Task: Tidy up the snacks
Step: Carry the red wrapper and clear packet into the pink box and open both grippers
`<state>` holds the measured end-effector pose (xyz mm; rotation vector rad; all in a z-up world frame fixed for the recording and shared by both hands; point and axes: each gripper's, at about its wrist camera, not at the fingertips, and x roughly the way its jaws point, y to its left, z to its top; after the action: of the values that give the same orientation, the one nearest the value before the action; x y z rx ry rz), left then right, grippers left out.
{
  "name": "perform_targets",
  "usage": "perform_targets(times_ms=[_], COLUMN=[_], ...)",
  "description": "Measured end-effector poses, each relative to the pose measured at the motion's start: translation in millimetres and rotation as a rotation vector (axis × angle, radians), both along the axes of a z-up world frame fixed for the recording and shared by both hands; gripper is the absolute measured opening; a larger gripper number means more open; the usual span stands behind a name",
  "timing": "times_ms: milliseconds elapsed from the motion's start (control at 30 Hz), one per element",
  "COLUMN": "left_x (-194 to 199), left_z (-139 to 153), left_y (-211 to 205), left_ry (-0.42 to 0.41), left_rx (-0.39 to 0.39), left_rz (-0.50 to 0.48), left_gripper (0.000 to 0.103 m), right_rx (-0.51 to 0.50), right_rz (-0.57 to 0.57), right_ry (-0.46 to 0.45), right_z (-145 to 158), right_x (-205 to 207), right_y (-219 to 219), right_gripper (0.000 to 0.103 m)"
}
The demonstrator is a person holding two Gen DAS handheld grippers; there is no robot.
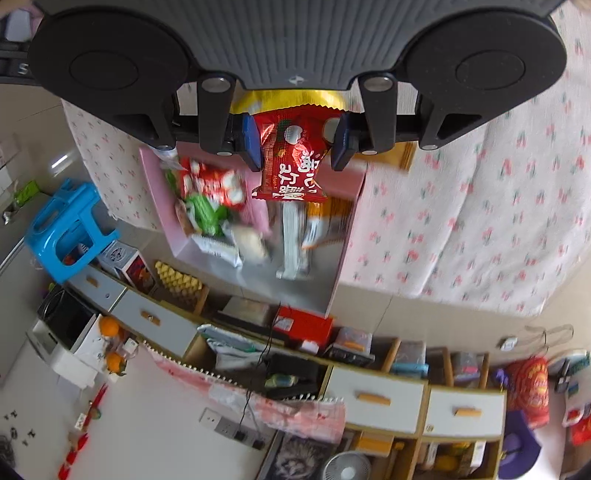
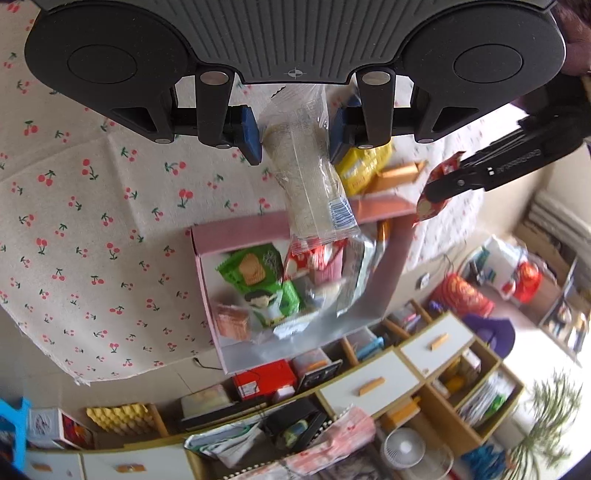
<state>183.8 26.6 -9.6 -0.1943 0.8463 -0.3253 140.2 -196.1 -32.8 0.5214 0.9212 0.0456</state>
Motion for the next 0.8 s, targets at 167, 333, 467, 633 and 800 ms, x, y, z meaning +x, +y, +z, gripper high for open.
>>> perform_targets(times_ms=[167,333,467,633,800], left_x=[25,40,43,38,36], left_z=[-11,-20,-22,-19,-17], left_y=[-6,-10,-9,-5,1], left_ry=[-0.021,-0.044,-0.045,-0.065,-0.045], left_rx=[-0.028,-0.048,-0.045,-0.031,-0.007], left_rz=[0.010,0.015,-0.017,-0.034,-0.043], left_gripper=[0.037,0.037,0.038,0.048,0.049], right_rx=[0.041,0.075,0.086,0.075,0.106], right_rz=[-0.061,-0.086,-0.091,-0.092,-0.098], right_ry=[-0.020,-0.056,-0.062,-0.044,-0.032], right_z=[3,10,8,1,-4], right_x=[8,32,58,95,125], right_y=[-11,-15,-12,-1,10], right_gripper=[0.038,0.038,0.038,0.038,0.038])
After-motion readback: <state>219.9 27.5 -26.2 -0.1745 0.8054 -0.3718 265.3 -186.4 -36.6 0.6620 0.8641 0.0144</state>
